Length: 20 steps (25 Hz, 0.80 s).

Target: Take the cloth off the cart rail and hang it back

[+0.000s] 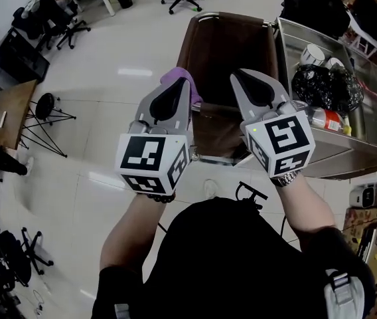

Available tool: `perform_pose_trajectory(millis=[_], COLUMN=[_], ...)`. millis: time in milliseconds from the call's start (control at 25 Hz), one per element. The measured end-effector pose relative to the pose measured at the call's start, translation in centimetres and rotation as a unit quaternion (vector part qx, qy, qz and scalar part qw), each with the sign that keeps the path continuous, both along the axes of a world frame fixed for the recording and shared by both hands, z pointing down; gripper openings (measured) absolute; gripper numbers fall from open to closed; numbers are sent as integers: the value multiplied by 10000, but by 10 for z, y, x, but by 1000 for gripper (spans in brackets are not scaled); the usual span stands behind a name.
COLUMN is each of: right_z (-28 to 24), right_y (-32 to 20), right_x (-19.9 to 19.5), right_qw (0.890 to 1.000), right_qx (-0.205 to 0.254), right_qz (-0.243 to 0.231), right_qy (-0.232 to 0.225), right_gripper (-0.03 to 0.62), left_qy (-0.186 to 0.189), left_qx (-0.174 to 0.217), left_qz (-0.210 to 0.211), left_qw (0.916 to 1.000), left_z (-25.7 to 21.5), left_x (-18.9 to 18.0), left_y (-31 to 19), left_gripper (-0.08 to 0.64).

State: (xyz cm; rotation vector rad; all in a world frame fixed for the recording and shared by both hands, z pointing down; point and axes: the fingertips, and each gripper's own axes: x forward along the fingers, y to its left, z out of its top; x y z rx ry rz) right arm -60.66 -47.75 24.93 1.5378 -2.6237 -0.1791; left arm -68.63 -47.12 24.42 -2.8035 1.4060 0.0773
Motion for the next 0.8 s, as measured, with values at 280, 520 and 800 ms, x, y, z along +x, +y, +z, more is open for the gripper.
perform_pose_trajectory(millis=[280,520,800], right_z=[-1,1,-10], right_y=[60,100,128], right_x=[-26,-35,-44], right_qw=[9997,9991,9983], right_qx=[115,288,426], right_qz=[-225,-305,-381], right_qy=[1,-19,61], right_gripper=[0,0,0], left_qy=[6,38,75], left_qx=[61,91,224], left_qz=[-3,88,185], left_qw=[10000,9999,9996], left_z=[-4,1,-11], left_x=[-9,-6,-1], left_y=[52,90,115], left_gripper=[-3,-3,-3])
